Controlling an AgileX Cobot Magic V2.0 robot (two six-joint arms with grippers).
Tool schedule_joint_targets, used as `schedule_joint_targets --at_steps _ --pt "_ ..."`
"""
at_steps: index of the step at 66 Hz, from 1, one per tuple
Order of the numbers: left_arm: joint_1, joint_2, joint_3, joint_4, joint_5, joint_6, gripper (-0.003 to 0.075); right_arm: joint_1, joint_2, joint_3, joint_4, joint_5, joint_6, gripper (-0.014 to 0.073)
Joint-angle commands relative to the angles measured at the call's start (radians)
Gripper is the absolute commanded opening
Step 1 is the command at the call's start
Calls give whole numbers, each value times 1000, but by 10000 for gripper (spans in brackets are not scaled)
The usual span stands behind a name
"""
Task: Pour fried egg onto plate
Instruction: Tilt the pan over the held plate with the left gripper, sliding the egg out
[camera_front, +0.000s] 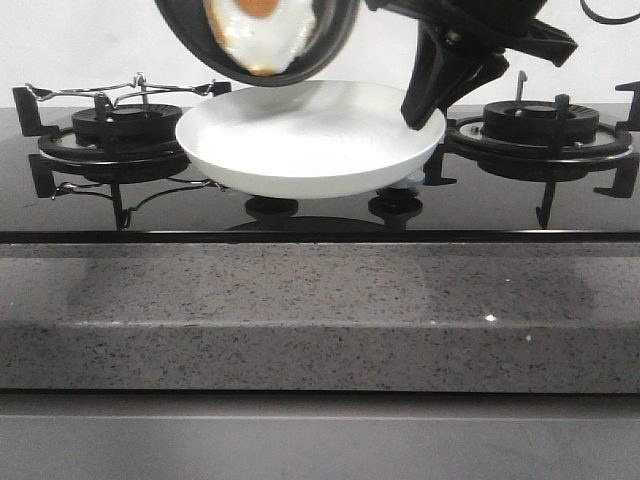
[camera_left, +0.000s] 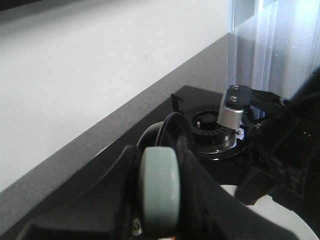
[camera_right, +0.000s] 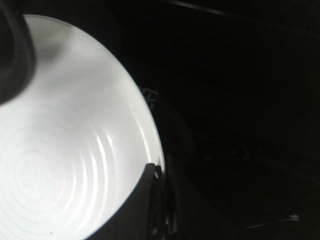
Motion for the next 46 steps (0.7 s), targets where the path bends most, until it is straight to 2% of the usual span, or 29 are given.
schedule_joint_targets --at_steps 1,10,46 --pt "-35 -42 -31 -49 -40 107 -20 -6 -38 -23 5 -37 -6 -69" --pt "-53 -42 -31 -20 -53 180 -20 -6 -38 -23 5 -37 -6 -69" --pt "-53 -42 -31 -16 -58 171 -20 -6 -38 -23 5 -37 -6 -69"
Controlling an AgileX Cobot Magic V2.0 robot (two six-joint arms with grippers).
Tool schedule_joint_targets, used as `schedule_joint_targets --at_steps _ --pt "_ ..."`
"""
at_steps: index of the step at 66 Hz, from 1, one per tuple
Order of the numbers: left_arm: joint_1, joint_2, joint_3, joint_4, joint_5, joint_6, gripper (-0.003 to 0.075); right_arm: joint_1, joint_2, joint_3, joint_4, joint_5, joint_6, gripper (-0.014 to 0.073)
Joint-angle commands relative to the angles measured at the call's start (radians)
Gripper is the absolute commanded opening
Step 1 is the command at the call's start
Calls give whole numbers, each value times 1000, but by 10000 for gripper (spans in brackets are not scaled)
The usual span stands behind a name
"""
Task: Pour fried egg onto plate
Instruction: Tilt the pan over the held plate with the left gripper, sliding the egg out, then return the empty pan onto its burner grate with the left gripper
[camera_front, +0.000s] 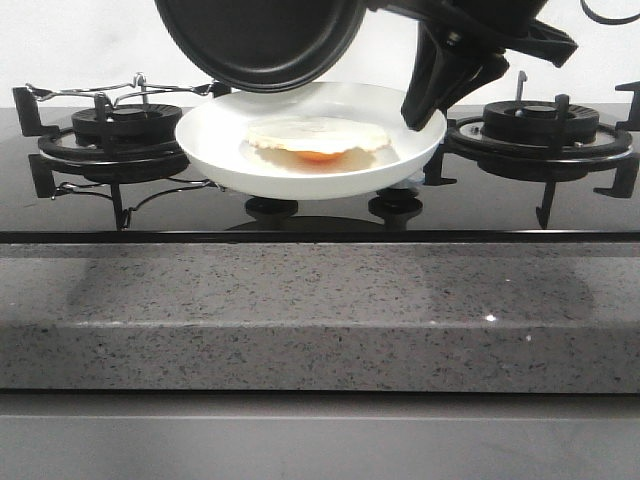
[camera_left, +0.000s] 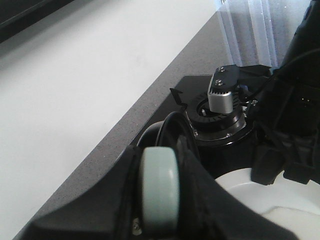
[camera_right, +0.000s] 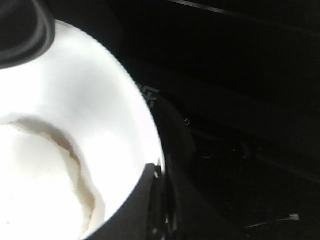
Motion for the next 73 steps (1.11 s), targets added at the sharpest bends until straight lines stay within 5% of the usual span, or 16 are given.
schedule_joint_targets --at_steps 1,14,25,47,73 --pt "-9 -42 -31 -66 -41 -19 -20 -6 -38 -23 5 -41 -6 -69" --pt "20 -39 -31 -71 -185 -234 -20 -6 -38 -23 5 -41 -6 -69" --pt "144 -25 -31 -106 -184 -428 -20 -6 -38 -23 5 -41 -6 -69" --pt "478 115 -31 -345 80 -698 -20 -6 -38 -23 5 -41 -6 -69" --pt "613 357 -31 -558 259 -845 -20 -6 -38 -23 5 -41 -6 -69"
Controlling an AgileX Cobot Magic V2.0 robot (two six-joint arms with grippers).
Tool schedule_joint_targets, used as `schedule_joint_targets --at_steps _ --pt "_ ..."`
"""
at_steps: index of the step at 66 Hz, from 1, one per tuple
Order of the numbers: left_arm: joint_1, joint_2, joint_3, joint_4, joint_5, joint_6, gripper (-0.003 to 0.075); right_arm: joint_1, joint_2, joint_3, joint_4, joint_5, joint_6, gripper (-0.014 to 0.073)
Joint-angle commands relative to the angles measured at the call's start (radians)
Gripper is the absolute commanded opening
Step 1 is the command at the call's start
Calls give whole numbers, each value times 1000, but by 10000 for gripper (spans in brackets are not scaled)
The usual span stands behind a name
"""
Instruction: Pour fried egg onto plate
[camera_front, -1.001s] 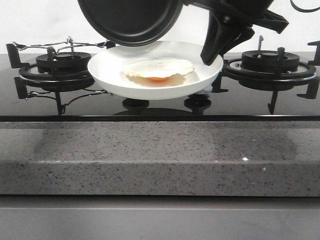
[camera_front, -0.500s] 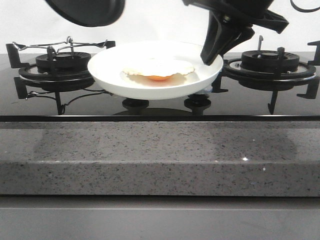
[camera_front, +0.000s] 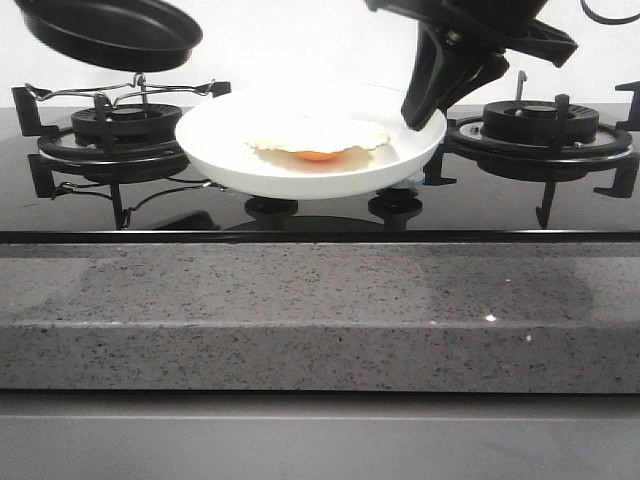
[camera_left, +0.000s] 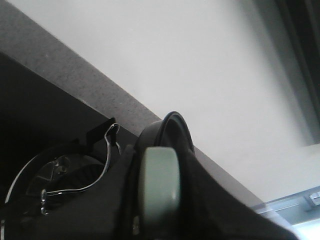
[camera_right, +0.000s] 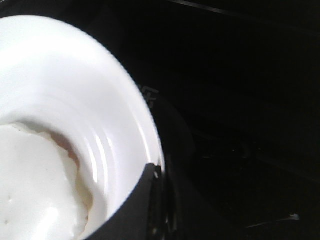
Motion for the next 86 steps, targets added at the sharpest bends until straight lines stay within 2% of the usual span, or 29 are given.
schedule_joint_targets --at_steps 1,24,29,37,44,50,58,66,86 --pt "12 -7 -31 -110 72 -54 -20 -6 -38 -23 5 -41 -6 -69" --pt "14 85 -31 -125 58 -83 -18 -6 -38 -23 5 -41 -6 -69" --pt "14 86 -31 -122 53 -83 1 -6 -38 -23 5 -41 -6 -69" --pt "14 86 -31 -122 51 -83 132 -6 -38 -23 5 -41 -6 -69" --pt "14 86 -31 -124 43 -83 309 -6 -38 -23 5 -41 -6 -69" --pt "14 86 -31 -124 36 -83 428 -6 -38 -23 5 -41 -6 -69" --pt "16 86 -31 -119 26 -83 545 -6 -38 -23 5 -41 -6 -69" --pt "31 86 -31 -119 28 -83 591 -6 -38 -23 5 -41 -6 -69" --pt "144 71 -31 -35 113 -83 590 -6 -38 -23 5 -41 -6 -69"
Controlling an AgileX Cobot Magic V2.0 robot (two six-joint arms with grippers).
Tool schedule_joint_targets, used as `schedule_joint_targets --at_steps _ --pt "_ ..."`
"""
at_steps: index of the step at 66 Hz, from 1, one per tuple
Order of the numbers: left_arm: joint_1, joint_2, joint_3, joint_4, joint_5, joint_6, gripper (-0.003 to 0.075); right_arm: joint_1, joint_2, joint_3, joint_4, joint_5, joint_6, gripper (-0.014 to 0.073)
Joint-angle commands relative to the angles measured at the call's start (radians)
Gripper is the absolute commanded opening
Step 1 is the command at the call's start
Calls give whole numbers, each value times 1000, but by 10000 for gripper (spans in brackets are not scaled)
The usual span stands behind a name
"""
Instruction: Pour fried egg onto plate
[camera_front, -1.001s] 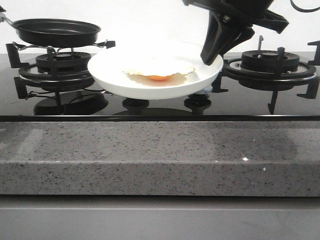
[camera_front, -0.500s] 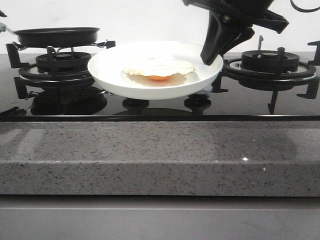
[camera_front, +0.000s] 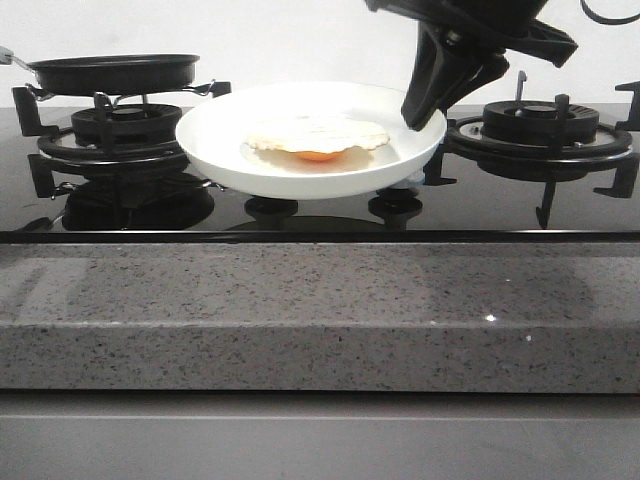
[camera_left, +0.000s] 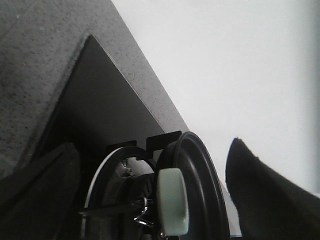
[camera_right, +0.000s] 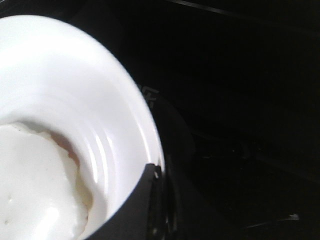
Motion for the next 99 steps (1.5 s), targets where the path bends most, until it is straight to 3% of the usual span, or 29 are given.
schedule_joint_targets --at_steps 1,13,29,47,61,77,99 --pt "41 -68 -31 -20 70 -2 590 -6 -38 -23 5 -41 -6 -69" --pt "94 -144 -50 119 88 -9 590 -6 -38 -23 5 -41 -6 -69" --pt "40 -309 -118 494 40 -165 589 -6 -38 -23 5 -42 -6 -69" --pt "-235 -496 -148 1113 -67 -456 589 -6 -38 -23 5 -41 -6 -69" --pt "-459 -567 -135 1453 -58 -678 589 -6 -38 -23 5 -41 -6 -69" --pt "-608 -685 35 1536 -77 -745 589 -6 -38 -23 5 -41 -6 -69" --pt "-622 -967 287 1573 -97 -759 589 -6 -38 -23 5 -41 -6 -69"
